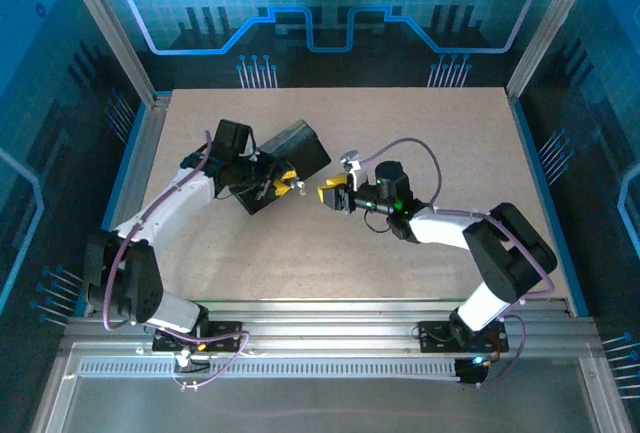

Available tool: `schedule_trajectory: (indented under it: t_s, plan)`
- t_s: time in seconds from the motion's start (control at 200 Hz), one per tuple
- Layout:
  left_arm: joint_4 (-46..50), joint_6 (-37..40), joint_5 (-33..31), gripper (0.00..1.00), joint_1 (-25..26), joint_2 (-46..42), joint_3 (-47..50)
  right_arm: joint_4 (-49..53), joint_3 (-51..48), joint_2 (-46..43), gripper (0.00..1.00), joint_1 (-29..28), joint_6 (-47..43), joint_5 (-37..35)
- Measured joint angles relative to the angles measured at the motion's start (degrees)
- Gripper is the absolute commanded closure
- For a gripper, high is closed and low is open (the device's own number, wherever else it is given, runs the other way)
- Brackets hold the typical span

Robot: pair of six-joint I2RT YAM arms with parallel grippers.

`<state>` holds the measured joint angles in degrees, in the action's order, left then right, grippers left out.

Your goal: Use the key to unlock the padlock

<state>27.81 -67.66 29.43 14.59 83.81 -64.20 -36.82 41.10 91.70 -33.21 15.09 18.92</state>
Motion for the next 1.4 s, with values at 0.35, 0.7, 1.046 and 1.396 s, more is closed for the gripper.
schedule_trajectory:
  t_s: [0.35, 0.7, 1.046, 1.396]
  plan:
    - [7.37, 2.45, 0.39, 0.98, -0.26, 1.01, -3.74, 1.09, 0.83, 0.66, 0.71, -7.15, -34.84, -20.44]
    - [10.12, 3.34, 0.5, 0.98, -0.59, 1.6, -5.11, -5.27, -0.42, 0.68, 0.75, -13.35, -52.24, -25.62]
    - [10.95, 3.37, 0.9, 0.98, -0.59, 1.6, -5.11, -7.76, -0.33, 0.68, 0.76, -14.86, -60.65, -26.03]
    - [10.95, 3.32, 1.11, 0.98, -0.61, 1.6, -5.09, -7.85, 0.07, 1.38, 0.76, -16.76, -64.7, -26.49]
